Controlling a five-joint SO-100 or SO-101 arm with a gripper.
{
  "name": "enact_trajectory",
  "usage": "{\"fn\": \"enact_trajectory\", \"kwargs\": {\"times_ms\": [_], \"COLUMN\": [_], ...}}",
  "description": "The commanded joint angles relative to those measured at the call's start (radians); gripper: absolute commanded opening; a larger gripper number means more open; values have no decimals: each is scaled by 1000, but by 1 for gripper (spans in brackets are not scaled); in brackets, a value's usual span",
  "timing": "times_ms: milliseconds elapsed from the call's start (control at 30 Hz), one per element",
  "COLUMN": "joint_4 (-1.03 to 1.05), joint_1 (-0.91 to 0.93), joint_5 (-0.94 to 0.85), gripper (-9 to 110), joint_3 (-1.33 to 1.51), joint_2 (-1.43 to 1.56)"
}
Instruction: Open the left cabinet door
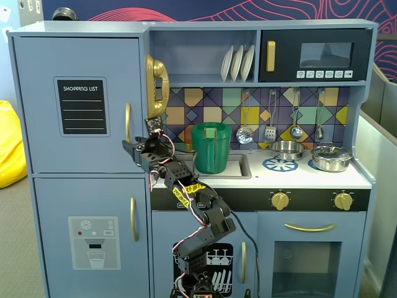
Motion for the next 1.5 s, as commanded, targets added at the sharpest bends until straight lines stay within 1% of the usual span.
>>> {"fn": "enact_trajectory", "kwargs": {"times_ms": [0, 233, 533, 667, 833, 1200, 1333, 1467], "joint_4": [-57, -81, -87, -84, -77, 25, 58, 100], "joint_1": [0, -72, -293, -345, -316, -210, -138, -15], "joint_5": [-29, -91, -239, -282, -290, -272, -242, -161], "gripper": [11, 11, 9, 9, 9, 8, 8, 9], "joint_3": [-149, -198, -92, -58, 8, 152, 196, 206], "joint_2": [-67, -117, -29, 11, 94, 368, 454, 500]}}
